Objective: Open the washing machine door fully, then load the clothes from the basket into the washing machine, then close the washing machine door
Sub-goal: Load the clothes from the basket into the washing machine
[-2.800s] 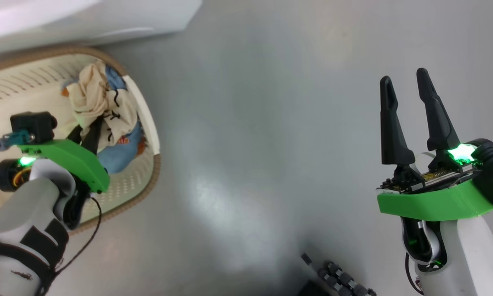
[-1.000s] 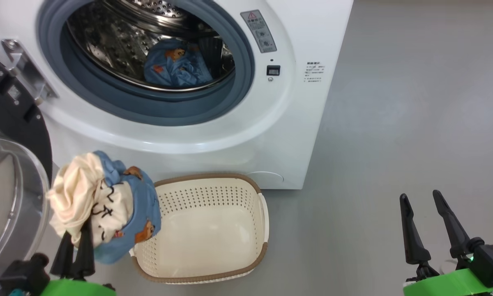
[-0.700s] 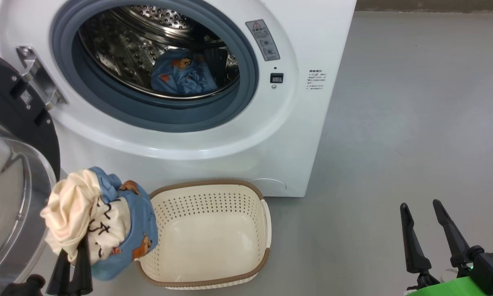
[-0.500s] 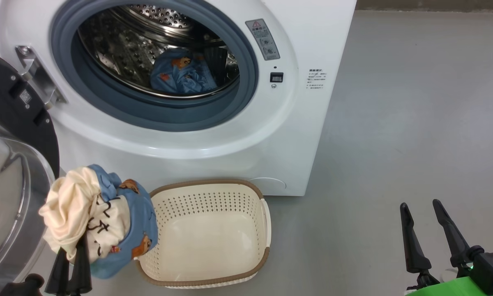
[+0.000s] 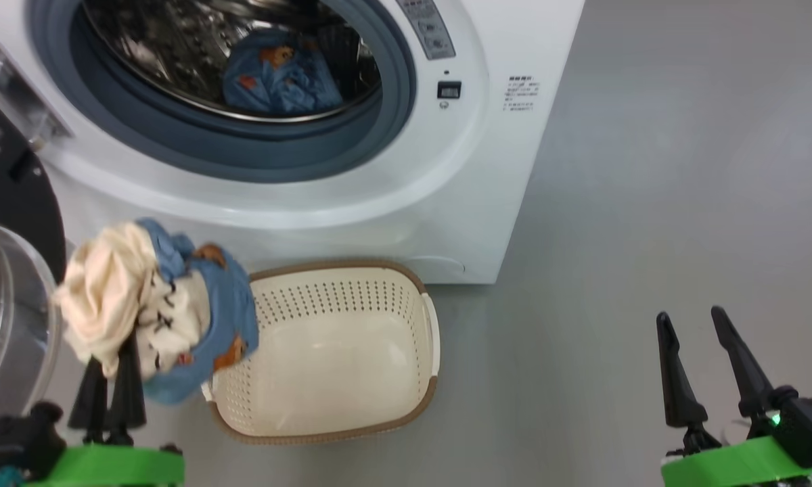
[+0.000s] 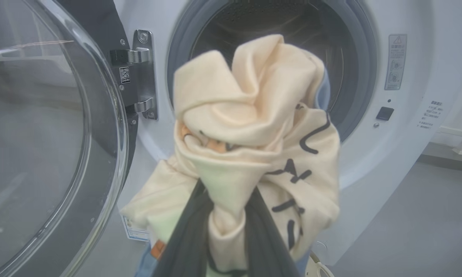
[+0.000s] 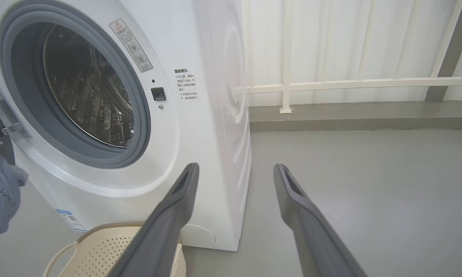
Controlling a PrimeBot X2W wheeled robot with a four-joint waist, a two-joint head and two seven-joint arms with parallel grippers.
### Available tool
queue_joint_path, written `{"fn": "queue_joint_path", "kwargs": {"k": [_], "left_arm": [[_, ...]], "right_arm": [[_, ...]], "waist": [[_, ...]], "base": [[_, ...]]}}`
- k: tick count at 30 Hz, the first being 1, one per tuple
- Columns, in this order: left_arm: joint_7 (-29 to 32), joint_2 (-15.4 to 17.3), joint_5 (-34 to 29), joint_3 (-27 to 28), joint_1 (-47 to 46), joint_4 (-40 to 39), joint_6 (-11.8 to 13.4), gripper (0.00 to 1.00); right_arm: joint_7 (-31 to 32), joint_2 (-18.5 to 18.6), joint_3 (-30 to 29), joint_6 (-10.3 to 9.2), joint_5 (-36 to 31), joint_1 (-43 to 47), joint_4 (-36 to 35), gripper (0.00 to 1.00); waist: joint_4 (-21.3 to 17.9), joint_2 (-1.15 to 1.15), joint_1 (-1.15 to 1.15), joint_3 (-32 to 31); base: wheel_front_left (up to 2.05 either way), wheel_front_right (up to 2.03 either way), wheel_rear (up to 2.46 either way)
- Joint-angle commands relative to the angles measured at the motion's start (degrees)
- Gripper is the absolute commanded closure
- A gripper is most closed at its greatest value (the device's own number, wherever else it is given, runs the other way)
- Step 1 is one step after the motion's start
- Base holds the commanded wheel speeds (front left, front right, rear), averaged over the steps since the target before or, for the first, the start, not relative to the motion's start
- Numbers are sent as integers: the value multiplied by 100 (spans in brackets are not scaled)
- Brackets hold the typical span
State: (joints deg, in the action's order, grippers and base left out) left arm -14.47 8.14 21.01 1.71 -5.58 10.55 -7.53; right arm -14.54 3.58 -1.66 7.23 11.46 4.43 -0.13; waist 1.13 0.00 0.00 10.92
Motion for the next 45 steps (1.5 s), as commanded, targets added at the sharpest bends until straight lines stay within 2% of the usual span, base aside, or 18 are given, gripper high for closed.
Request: {"fn": "queue_joint_path", "kwargs": {"k": [1, 8, 18, 35, 45], "left_arm": [[-52, 164, 22, 148, -275, -83, 4, 100], [-52, 359, 105, 29, -1382, 231, 4, 100], [-52, 749, 273, -101, -3111, 1113, 4, 100], [-52, 1259, 319, -609, -5343, 2861, 4, 100], [-52, 1531, 375, -1283, -6495, 4027, 4, 100]], "right_arm": [[-46, 39, 166, 25, 7, -221, -164, 0], [-46, -14, 238, 25, -38, -658, -205, 0], [-46, -61, 431, 25, -38, -1255, -205, 0], [-46, -69, 616, 25, 228, -1630, -235, 0], [-46, -69, 769, 25, 325, -1723, -261, 0]], "waist": [[-60, 0, 0, 300], [-184, 0, 0, 986], [-518, 0, 0, 1698], [-942, 0, 0, 2325], [-1200, 0, 0, 2545]], "base": [[0, 0, 0], [0, 0, 0], [0, 0, 0], [0, 0, 0], [0, 0, 0]]}}
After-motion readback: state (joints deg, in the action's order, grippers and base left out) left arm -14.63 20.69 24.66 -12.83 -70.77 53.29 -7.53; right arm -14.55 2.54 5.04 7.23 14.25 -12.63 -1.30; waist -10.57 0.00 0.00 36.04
